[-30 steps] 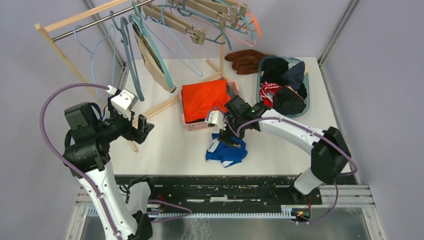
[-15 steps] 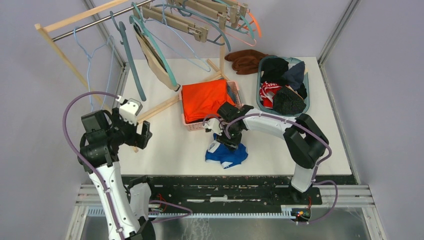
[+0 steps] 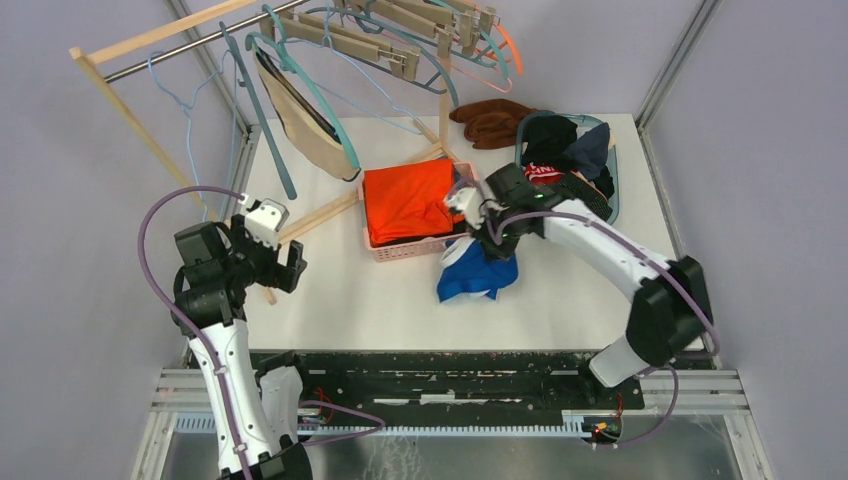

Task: Remove the underwear clipped to the hanger
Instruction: Pick up the underwear from the center of the board, then place the underwear in the bin.

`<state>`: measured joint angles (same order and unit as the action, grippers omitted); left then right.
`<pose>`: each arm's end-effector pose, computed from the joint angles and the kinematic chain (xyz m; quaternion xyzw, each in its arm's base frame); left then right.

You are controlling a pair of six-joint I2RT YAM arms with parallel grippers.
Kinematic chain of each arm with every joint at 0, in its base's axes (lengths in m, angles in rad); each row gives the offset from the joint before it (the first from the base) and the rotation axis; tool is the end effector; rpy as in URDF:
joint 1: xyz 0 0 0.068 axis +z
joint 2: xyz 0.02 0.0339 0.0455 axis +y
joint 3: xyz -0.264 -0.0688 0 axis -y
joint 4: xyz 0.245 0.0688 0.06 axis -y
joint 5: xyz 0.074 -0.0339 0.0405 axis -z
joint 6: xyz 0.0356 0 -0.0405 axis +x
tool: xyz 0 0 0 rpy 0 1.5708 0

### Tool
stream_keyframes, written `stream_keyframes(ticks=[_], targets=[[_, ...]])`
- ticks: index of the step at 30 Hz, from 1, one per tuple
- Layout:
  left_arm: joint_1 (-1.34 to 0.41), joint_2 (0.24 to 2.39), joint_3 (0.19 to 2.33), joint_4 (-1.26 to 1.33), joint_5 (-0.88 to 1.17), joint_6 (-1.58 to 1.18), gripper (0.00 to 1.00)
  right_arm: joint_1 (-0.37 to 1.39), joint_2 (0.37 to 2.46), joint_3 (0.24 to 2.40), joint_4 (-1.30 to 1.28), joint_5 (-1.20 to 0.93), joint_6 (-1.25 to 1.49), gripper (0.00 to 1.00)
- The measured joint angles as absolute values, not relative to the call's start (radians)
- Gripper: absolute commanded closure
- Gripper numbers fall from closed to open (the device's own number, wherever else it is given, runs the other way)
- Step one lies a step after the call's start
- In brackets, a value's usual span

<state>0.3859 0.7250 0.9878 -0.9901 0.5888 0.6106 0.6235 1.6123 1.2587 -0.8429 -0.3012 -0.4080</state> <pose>0.1193 0.0271 0.3413 0.2159 0.8543 -0.0453 0.4706 0.2545 0.1960 0.2482 -0.5034 0.8313 0.1663 0.1670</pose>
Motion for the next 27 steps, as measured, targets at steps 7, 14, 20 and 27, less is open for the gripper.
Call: stream_keyframes(ticks=[7, 14, 20, 27], targets=[[0.386, 0.733, 0.905, -0.893, 0.633, 0.612, 0.07, 0.406, 1.338, 1.267, -0.863, -0.244, -0.386, 0.99], [0.386, 0.726, 0.856, -0.852, 0.635, 0.633, 0.07, 0.224, 1.275, 1.445, -0.934, -0.182, -0.373, 0.99], [0.386, 0.715, 0.832, -0.842, 0.628, 0.657, 0.07, 0.102, 1.349, 1.672, -0.971, -0.136, -0.382, 0.99], [0.386, 0.71, 0.832, -0.842, 0.628, 0.659, 0.07, 0.04, 1.526, 1.874, -0.991, -0.125, -0.4, 0.99]])
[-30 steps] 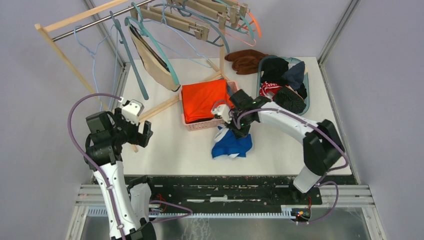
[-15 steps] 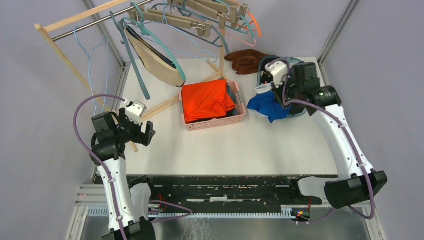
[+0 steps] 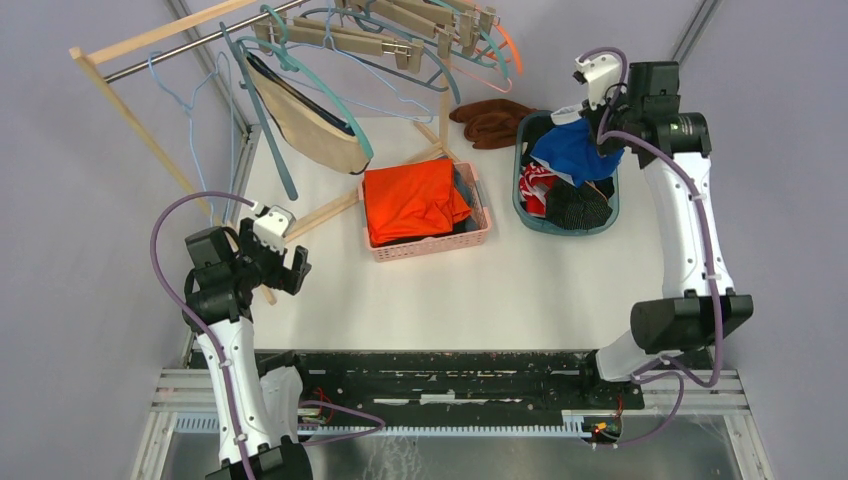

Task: Remove the underwear clipped to the hanger
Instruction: Place the underwear in the bin.

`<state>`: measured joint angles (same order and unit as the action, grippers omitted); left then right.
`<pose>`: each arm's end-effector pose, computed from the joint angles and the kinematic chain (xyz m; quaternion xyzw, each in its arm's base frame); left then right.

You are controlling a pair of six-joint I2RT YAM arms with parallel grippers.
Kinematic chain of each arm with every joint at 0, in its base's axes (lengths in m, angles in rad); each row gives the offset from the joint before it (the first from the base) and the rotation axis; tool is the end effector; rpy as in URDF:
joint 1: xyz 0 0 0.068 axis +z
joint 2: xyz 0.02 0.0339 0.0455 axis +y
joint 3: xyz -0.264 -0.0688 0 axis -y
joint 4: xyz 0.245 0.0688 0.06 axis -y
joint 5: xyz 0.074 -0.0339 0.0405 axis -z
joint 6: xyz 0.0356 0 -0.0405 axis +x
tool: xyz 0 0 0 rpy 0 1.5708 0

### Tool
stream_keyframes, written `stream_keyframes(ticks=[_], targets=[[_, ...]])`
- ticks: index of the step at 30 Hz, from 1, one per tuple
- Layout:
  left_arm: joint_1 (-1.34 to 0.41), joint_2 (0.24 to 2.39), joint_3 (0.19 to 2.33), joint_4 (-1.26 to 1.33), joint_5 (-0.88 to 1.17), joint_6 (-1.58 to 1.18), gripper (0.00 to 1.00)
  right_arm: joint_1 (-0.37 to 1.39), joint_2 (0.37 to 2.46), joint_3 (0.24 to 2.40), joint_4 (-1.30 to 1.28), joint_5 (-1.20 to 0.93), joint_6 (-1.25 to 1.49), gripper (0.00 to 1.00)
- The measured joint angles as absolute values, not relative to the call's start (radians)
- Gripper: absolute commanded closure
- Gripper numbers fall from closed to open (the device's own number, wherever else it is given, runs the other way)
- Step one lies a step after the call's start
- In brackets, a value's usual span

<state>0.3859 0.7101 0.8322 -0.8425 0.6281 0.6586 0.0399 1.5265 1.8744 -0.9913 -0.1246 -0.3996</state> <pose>0.1310 0.0307 0.3072 0.2440 0.8410 -0.0482 0.4804 0.3052 0.0166 0.4516 -0.2218 0.8651 -0.0251 0.4492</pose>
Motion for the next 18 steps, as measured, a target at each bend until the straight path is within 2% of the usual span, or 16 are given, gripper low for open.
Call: stream_keyframes(ticks=[9, 18], targets=[[0.386, 0.707, 0.832, -0.844, 0.628, 0.659, 0.06, 0.029, 1.725, 1.917, -1.006, -0.127, -0.401, 0.91], [0.386, 0.705, 0.835, -0.879, 0.628, 0.66, 0.05, 0.029, 1.951, 1.796, -0.93, -0.111, -0.4, 0.87]])
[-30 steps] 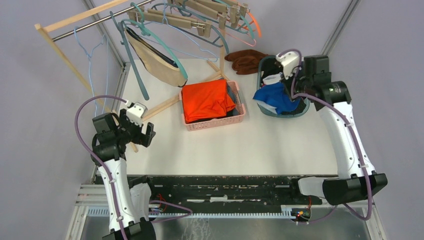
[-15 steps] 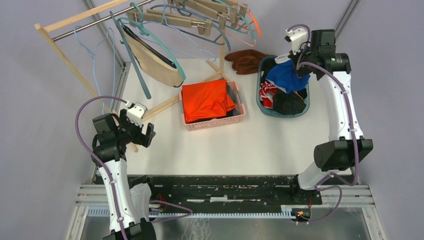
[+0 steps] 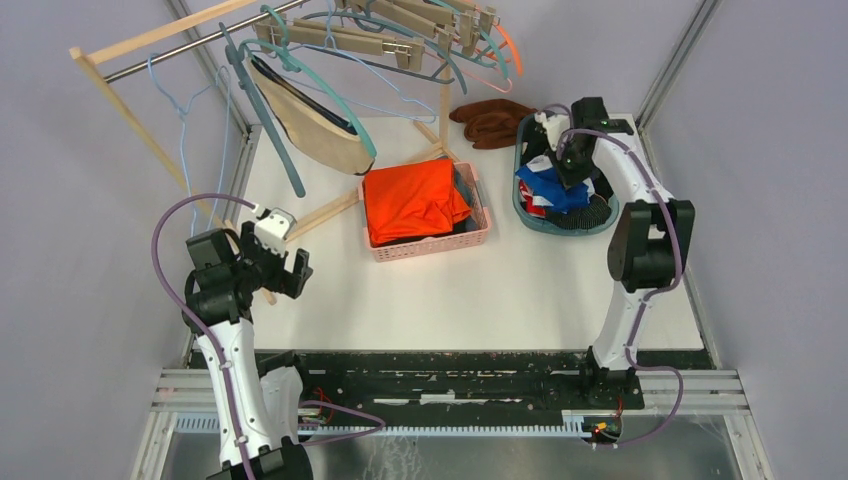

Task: Remove the underwear clipped to the hanger
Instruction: Place the underwear in the bin, then pick up the hanger from the clothesline.

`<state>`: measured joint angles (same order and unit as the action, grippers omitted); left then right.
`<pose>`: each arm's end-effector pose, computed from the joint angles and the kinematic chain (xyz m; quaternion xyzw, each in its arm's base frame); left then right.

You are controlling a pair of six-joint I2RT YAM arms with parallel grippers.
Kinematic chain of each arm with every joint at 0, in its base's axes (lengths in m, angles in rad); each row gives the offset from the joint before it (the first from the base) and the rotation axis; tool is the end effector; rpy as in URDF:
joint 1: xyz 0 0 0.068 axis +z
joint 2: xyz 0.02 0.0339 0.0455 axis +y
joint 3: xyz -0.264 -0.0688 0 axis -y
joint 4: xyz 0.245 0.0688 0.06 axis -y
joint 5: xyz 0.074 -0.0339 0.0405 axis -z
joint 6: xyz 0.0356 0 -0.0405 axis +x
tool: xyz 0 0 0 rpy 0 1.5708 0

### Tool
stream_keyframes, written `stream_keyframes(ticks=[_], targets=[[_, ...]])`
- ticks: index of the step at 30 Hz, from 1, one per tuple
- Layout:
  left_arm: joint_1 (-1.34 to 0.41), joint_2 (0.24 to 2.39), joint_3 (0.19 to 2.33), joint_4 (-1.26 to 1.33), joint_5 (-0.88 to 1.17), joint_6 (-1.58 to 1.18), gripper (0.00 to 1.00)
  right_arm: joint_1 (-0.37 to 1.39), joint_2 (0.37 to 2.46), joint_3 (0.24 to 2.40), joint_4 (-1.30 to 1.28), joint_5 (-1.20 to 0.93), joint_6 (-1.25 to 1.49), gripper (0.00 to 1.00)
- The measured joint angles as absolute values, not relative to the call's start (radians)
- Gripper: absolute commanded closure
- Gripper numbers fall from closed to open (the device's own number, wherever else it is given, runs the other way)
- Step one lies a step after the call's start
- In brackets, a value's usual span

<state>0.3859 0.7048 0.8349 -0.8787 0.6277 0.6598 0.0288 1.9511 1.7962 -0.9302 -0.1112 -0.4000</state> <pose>0.1277 0.0293 0.3058 0.2413 0.8469 -0.0554 0.4706 0.4201 0.0161 0.2834 -0.2193 0.9441 0.0087 0.2459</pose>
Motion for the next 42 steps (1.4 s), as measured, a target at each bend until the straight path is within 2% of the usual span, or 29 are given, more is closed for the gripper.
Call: stream_keyframes(ticks=[5, 8, 12, 15, 22, 24, 30, 35, 42], targets=[[0.386, 0.699, 0.854, -0.912, 0.629, 0.659, 0.03, 0.029, 2.069, 1.721, -0.897, -0.121, -0.397, 0.79], [0.386, 0.698, 0.874, -0.928, 0.63, 0.659, 0.02, 0.029, 2.075, 1.714, -0.894, -0.13, -0.397, 0.65], [0.386, 0.698, 0.892, -0.944, 0.632, 0.659, 0.01, 0.029, 2.057, 1.708, -0.898, -0.145, -0.396, 0.39], [0.386, 0.698, 0.899, -0.949, 0.633, 0.659, 0.0, 0.032, 2.021, 1.702, -0.909, -0.162, -0.395, 0.25], [0.386, 0.701, 0.909, -0.949, 0.633, 0.657, 0.0, 0.031, 1.86, 1.711, -0.944, -0.19, -0.401, 0.08], [0.386, 0.703, 0.913, -0.948, 0.633, 0.655, 0.01, 0.032, 1.808, 1.716, -0.947, -0.209, -0.398, 0.05], [0.386, 0.711, 0.917, -0.939, 0.632, 0.621, 0.01, 0.093, 1.634, 1.742, -0.964, -0.266, -0.377, 0.05], [0.386, 0.712, 0.916, -0.921, 0.629, 0.608, 0.01, 0.26, 1.55, 1.803, -0.967, -0.337, -0.338, 0.06], [0.386, 0.71, 0.896, -0.882, 0.618, 0.57, 0.01, 0.463, 1.539, 1.934, -0.959, -0.456, -0.236, 0.08]])
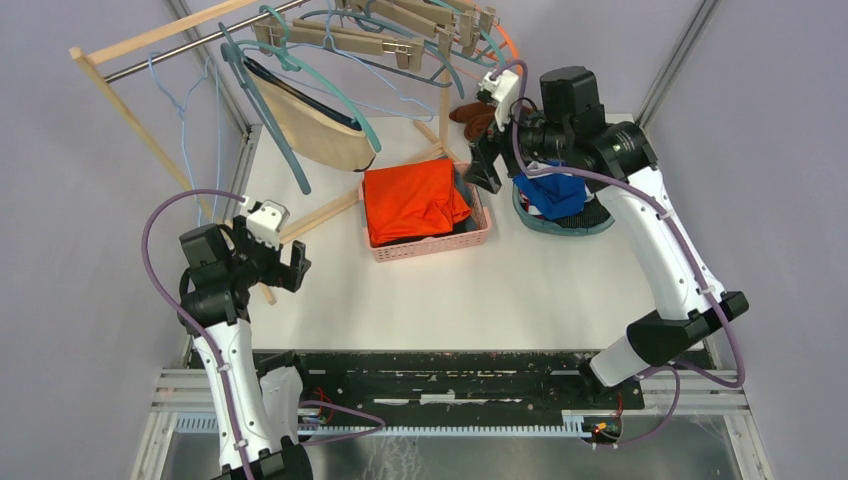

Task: Remove the underwear clipped to the hanger
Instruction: Pick up the hanger from the clothesline.

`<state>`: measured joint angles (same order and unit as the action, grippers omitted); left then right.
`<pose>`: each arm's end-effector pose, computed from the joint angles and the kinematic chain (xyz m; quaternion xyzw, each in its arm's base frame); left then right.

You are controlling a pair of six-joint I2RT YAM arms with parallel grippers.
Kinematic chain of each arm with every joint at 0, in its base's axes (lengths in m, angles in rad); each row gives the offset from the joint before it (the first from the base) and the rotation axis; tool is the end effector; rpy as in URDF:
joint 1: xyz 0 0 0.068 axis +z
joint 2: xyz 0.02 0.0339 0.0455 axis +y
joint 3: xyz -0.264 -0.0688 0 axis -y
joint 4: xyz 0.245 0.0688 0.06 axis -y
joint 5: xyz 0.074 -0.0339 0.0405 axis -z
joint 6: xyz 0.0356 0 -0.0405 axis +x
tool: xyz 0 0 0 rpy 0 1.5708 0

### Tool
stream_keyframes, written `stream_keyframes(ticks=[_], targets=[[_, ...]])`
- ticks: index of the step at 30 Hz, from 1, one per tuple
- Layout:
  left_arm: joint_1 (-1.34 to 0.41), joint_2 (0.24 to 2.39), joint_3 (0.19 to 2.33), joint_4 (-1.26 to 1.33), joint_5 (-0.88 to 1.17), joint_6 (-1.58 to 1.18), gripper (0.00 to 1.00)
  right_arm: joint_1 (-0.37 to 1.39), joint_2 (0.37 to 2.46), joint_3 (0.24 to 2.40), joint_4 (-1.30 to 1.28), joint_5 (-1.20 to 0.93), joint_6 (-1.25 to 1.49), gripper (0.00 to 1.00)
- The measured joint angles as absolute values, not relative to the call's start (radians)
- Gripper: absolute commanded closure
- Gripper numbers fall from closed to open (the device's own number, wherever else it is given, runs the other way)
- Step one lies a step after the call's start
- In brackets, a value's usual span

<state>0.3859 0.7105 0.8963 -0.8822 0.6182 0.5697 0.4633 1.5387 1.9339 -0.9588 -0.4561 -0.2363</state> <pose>0.1269 0.0293 0.3238 0.2075 0.8475 -0.0593 0.4849 0.2650 0.1499 0.4705 -0.3949 0.7641 0.2500 0.4446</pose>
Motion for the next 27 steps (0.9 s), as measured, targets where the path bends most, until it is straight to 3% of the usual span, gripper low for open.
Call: stream_keyframes(ticks=[6, 16, 20, 27], targets=[[0.386, 0.71, 0.893, -0.873, 0.604, 0.552, 0.01, 0.58, 1.619, 2.123, -0.93, -0.502, -0.169, 0.1], [0.386, 0.708, 0.892, -0.861, 0.603, 0.536, 0.01, 0.725, 1.988, 2.563, -0.97, -0.51, -0.119, 0.17], [0.386, 0.708, 0.893, -0.861, 0.602, 0.536, 0.01, 0.749, 2.068, 2.65, -0.958, -0.497, -0.094, 0.24], [0.386, 0.708, 0.892, -0.861, 0.601, 0.536, 0.01, 0.766, 2.146, 2.729, -0.924, -0.495, -0.062, 0.44]])
